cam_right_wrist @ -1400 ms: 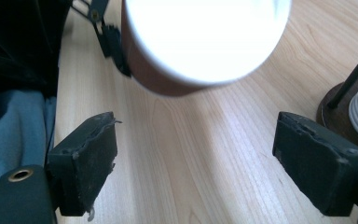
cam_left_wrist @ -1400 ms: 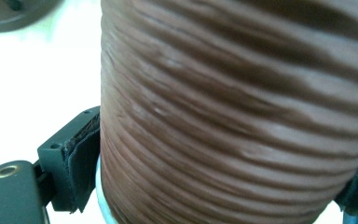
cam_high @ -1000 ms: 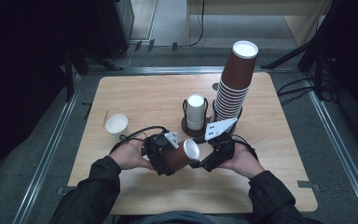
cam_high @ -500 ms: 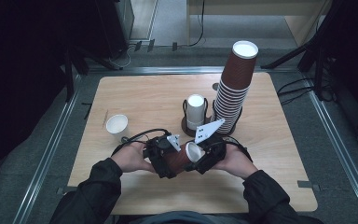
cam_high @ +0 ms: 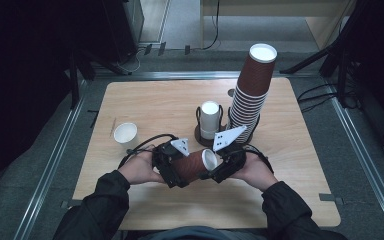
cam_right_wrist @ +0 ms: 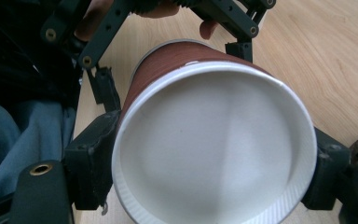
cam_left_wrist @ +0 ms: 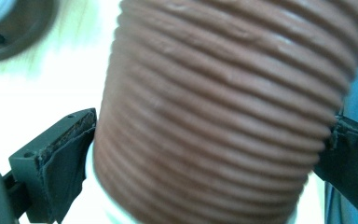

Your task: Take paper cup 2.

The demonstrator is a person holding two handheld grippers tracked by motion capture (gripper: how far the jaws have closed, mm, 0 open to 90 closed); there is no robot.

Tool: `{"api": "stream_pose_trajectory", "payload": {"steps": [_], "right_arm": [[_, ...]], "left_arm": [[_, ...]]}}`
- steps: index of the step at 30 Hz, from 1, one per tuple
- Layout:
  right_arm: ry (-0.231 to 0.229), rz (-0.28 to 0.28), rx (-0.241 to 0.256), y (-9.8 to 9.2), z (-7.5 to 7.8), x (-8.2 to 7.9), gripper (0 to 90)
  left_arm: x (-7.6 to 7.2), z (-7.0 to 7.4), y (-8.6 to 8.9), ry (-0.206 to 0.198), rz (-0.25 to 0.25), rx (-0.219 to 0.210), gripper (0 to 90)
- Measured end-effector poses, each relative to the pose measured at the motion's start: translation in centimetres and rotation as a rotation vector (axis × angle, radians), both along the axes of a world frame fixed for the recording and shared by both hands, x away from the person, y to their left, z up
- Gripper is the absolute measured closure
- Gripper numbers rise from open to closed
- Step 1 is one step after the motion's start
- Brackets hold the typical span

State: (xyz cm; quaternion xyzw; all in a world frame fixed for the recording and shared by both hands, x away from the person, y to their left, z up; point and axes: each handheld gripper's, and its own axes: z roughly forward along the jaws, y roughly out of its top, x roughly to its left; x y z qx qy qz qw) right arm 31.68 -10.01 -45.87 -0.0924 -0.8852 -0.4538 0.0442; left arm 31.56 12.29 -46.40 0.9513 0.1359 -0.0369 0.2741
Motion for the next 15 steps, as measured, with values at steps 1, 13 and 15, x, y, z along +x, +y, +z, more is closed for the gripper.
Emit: {"api": "stream_pose_trajectory", "payload": {"steps": [1,13,15], "right_arm": [[0.0,0.0,0.0,0.0,0.0,0.0,21.5],[-0.002,-0.053,0.015,-1.5,-0.2,0.3,21.4],[-0.002,-0.056,0.022,-1.6,-0.2,0.3,21.4]], "left_arm": [[0.0,0.0,0.0,0.0,0.0,0.0,0.0],[0.3,0.3,2.8,-0.041,0.062,-0.131,0.0],[0.1,0.2,3.3,-0.036,0.068,-0.145,0.0]]}}
